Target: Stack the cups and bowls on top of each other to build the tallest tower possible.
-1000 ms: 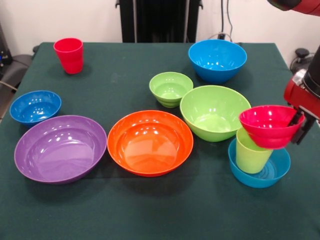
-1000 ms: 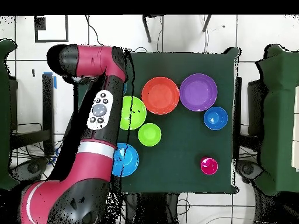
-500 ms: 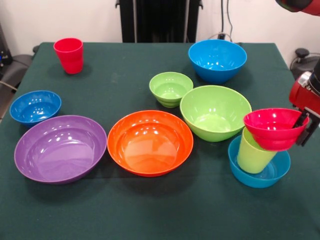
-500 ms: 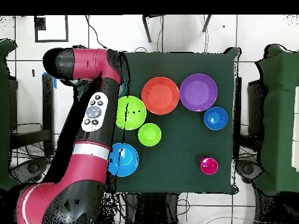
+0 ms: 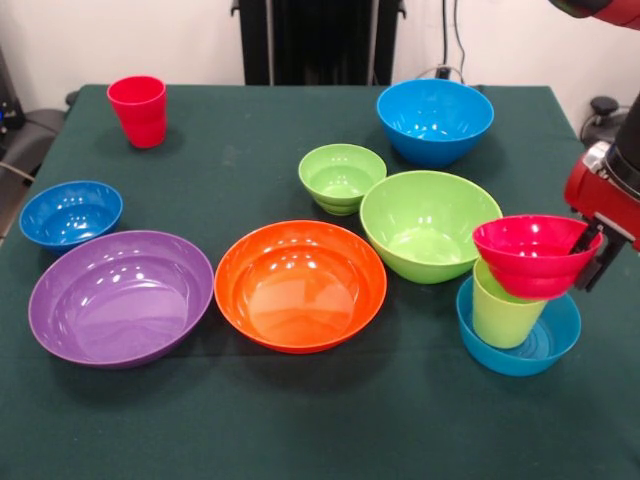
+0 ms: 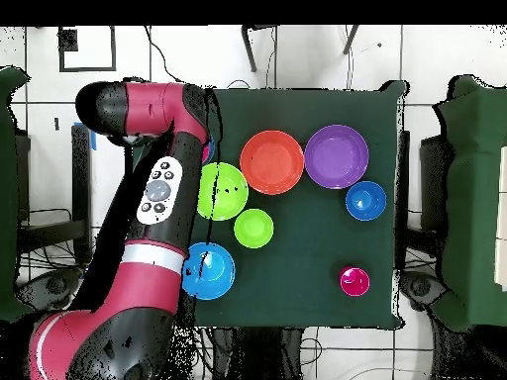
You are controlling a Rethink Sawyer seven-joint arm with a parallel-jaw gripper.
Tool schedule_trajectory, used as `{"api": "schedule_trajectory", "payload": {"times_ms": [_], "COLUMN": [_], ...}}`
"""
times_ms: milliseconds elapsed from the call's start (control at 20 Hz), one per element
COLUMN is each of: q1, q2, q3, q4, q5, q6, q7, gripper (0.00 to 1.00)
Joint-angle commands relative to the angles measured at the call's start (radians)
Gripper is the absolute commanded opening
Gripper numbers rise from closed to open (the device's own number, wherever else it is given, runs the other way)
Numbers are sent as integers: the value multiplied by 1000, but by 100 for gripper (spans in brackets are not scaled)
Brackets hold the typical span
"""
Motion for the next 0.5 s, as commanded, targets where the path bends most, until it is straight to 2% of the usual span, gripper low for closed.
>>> {"api": "schedule_trajectory", "payload": {"times_ms": [50, 500], "q1": [8, 8], "q2": [49, 54], "q3": [23, 23], "q4": [93, 92], "q5": [-80, -62], "q6": [21, 18], "q7": [128, 113], "gripper": [0, 0]}}
